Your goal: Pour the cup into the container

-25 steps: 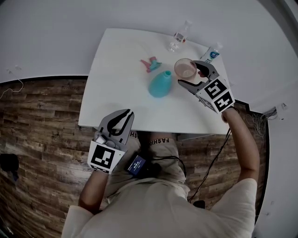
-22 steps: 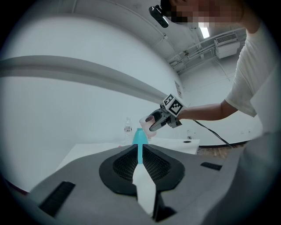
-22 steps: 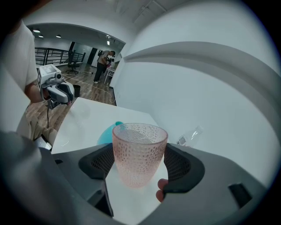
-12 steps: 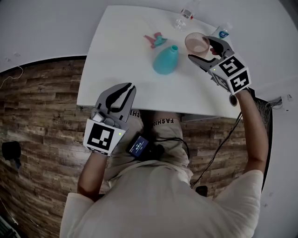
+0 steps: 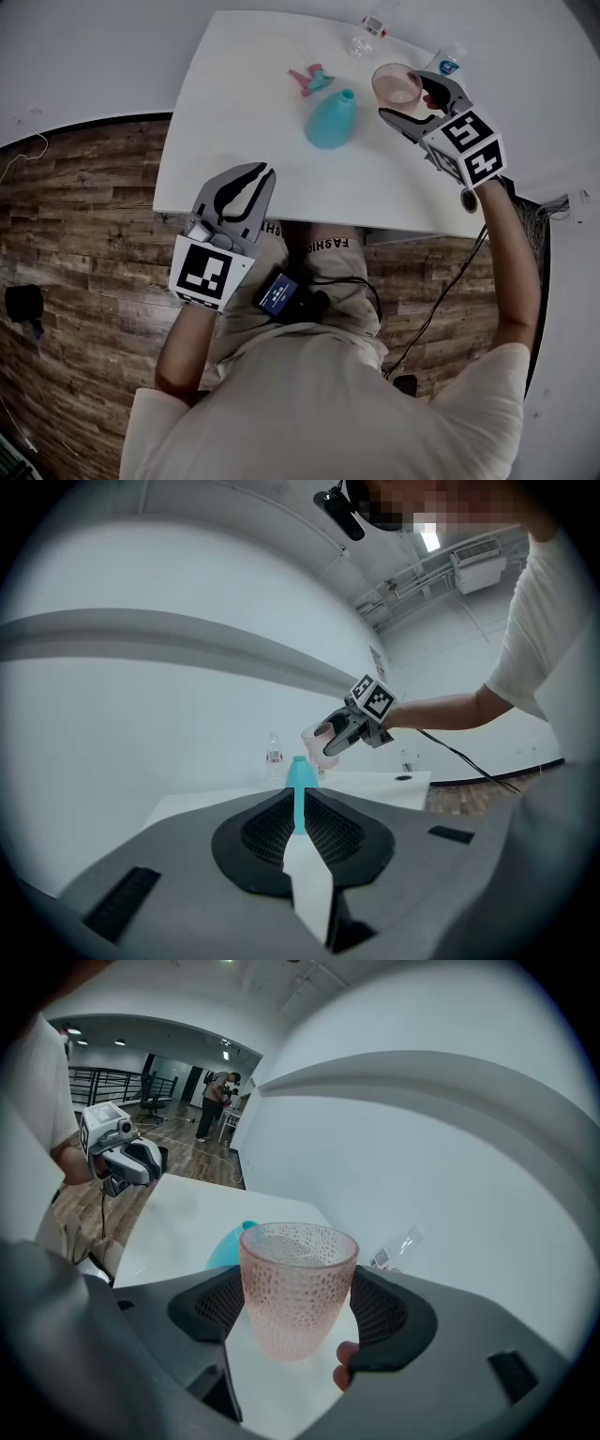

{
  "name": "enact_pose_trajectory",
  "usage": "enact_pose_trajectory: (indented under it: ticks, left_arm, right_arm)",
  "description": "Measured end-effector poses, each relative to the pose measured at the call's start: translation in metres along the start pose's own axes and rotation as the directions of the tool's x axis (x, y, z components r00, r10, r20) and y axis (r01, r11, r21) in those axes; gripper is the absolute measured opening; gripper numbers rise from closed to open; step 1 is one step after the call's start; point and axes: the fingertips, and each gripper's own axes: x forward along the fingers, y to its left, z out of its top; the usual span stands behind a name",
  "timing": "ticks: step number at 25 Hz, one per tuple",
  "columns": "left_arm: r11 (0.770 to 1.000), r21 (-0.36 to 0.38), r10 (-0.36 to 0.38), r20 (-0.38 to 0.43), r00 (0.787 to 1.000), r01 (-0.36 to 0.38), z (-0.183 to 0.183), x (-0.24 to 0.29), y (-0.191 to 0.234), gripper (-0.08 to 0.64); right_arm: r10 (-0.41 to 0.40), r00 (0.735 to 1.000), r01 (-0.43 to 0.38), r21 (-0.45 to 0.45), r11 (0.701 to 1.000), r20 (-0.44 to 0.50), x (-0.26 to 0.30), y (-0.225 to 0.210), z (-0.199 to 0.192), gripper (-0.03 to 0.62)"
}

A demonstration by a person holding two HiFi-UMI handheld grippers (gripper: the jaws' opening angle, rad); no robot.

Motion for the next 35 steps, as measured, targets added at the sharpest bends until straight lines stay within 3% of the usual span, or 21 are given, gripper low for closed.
enact_pose_trajectory:
  ticks: [19, 35]
  left_arm:
    - [1.0, 0.019, -0.007, -0.008, 1.0, 0.007, 0.003, 0.004, -0.009, 0.027]
    - [0.999, 0.028, -0.017, 0.004, 1.0, 0.017, 0.007, 0.0, -0.012, 0.027]
  right_arm:
    - [-0.009, 1.0, 0.008, 0.016, 1.0, 0.016, -0.01, -0.003, -0.004, 0.357]
    - [-0.014, 1.0, 0.014, -0.034, 0.999, -0.02, 0.001, -0.002, -0.003, 0.357]
